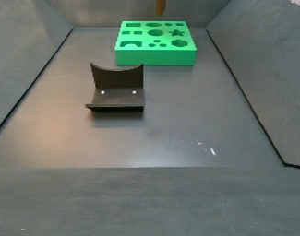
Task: Insert the square-circle object.
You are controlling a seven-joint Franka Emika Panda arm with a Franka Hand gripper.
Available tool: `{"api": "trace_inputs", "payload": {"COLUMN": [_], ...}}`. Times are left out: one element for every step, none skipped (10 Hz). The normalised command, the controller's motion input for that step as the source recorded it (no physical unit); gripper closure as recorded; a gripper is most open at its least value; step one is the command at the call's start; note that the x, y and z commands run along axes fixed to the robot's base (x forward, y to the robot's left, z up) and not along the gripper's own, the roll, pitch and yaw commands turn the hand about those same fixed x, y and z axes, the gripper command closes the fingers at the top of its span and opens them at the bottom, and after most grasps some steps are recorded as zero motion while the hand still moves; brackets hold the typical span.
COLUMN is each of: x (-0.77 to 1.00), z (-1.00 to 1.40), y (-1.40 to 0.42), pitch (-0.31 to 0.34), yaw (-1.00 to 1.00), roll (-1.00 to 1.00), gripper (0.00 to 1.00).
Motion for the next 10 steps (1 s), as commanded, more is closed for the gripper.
{"api": "trace_inputs", "payload": {"x": [0.00,0.00,0.00,0.00,-0.03,-0.07,-0.07,-0.04,-0.05,-0.06], "z": [-0.32,-0.23,-0.18,-0.08,0.00,0.00,0.00,0.00,-0.01,-0.03], "y": [-0.58,-0.67,-0.76,-0.73,-0.36,-0.15,-0.14,-0.11,-0.01,-0.01], "pitch": [-0.031,-0.004,0.000,0.003,0.063,0.063,0.060,0.033,0.011,0.019], "yaw": [-0.70,-0.62,-0.53,-0.53,-0.75,-0.90,-0.91,-0.95,-1.00,-1.00], "roll": [0.02,0.01,0.01,0.10,0.17,0.17,0.16,0.13,0.12,0.13], "gripper": [1.00,1.00,1.00,1.00,1.00,1.00,1.00,1.00,1.00,1.00]}}
